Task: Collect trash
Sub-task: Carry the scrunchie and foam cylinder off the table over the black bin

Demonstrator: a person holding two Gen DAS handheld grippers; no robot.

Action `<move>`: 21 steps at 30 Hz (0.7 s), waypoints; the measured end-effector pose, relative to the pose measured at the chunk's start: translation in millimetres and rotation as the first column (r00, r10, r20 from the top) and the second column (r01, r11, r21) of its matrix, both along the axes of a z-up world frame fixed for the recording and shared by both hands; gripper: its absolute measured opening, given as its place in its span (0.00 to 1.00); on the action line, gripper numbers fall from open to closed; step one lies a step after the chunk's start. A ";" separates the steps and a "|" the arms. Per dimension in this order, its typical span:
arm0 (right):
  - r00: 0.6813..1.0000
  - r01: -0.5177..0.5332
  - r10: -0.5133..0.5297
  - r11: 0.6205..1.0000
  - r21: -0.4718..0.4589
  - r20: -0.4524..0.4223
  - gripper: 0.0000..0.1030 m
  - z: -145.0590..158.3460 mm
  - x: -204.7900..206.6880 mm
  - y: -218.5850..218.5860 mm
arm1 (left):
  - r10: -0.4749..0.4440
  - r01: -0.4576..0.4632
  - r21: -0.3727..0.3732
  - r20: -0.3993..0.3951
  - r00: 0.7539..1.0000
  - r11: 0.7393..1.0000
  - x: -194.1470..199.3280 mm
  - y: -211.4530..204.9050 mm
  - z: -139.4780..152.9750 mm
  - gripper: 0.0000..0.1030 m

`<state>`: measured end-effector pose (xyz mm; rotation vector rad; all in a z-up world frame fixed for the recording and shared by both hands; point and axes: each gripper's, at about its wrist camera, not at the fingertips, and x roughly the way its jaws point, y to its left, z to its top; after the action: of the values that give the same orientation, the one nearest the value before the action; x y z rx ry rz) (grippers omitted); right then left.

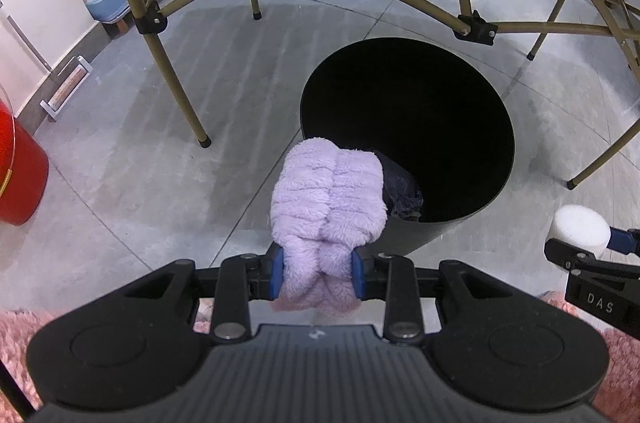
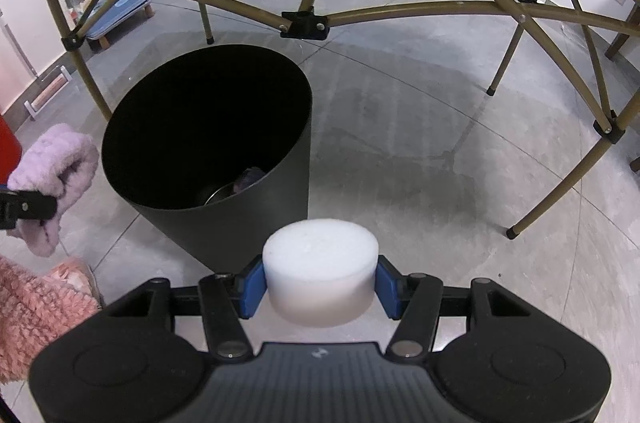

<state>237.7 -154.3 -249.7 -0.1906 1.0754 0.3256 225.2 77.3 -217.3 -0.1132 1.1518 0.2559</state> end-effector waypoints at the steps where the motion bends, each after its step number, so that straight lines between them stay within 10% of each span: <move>1: 1.000 0.003 -0.003 1.000 -0.001 -0.001 0.54 -0.5 0.6 -0.6 | 0.003 -0.003 -0.003 0.002 1.000 1.000 1.9 -0.1 1.2 0.31; 21: 0.993 0.114 -0.114 0.993 -0.015 -0.007 0.54 -7.3 13.6 -19.6 | -0.016 0.018 -0.045 0.028 0.999 0.999 48.7 -30.8 10.9 0.31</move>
<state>251.3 -173.8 -257.0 -0.1401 1.0920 0.2158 273.9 46.4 -206.4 -0.1460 1.1305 0.2129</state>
